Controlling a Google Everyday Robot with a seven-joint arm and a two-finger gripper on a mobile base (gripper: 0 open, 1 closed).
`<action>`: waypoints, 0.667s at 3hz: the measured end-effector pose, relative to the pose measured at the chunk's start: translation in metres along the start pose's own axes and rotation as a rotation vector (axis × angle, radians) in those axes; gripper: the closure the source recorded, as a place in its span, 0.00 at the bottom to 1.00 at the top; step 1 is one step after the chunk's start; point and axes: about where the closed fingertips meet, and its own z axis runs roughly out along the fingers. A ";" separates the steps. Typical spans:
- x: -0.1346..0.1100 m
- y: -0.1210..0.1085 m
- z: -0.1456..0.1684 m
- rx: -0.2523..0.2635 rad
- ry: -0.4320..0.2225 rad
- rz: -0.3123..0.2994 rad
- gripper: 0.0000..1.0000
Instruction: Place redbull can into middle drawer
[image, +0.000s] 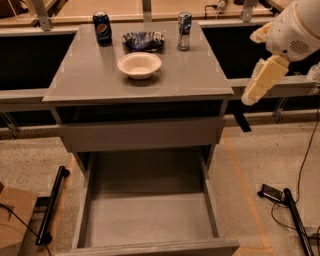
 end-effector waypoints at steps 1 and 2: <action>0.001 -0.009 0.006 0.004 -0.013 0.007 0.00; 0.009 -0.007 0.015 0.002 -0.019 0.085 0.00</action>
Offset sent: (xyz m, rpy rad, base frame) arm 0.0108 -0.0129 -0.0321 0.1201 0.0655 -0.1821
